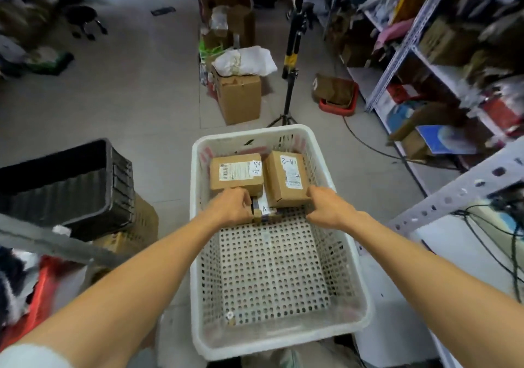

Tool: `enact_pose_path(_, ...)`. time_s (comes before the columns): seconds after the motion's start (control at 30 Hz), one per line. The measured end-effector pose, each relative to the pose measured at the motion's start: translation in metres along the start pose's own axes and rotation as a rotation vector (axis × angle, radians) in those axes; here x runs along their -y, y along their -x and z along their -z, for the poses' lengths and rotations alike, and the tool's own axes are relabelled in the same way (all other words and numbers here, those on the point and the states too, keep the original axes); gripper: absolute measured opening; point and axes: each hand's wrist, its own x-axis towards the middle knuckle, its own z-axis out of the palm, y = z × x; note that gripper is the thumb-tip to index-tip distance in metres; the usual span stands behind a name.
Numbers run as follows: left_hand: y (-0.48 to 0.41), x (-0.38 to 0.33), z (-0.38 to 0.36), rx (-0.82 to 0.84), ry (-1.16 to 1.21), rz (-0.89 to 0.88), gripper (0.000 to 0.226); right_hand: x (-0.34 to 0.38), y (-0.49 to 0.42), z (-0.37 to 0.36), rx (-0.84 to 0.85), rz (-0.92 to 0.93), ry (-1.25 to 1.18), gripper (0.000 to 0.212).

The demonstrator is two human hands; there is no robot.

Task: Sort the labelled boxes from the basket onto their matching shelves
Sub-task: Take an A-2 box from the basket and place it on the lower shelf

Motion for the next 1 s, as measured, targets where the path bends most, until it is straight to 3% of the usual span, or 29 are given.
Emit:
enact_pose_path(0.37,-0.145,0.041,-0.070,0.157,0.068,0.132,0.030,-0.041,-0.123,-0.082,0.013,-0.122,-0.138,0.062)
enact_pose_path(0.53,-0.192,0.037,-0.121,0.249,0.143,0.187,0.060,-0.068,-0.158,-0.114,-0.018,-0.127,-0.159,0.067)
enact_pose_path(0.63,-0.216,0.036,-0.148,0.214,0.361,0.277,0.089,-0.076,-0.170,-0.132,-0.027,-0.089,-0.168,0.068)
enact_pose_path(0.77,-0.243,0.029,-0.164,0.219,0.715,0.375,0.093,-0.080,-0.176,-0.156,-0.024,-0.036,-0.221,0.080)
enact_pose_path(0.87,-0.260,0.023,-0.173,0.206,0.866,0.431,0.126,-0.085,-0.178,-0.168,-0.119,-0.024,-0.257,0.083)
enact_pose_path(1.0,-0.267,0.021,-0.186,0.068,1.014,0.484,0.109,-0.090,-0.179,-0.177,-0.216,-0.017,-0.280,0.076)
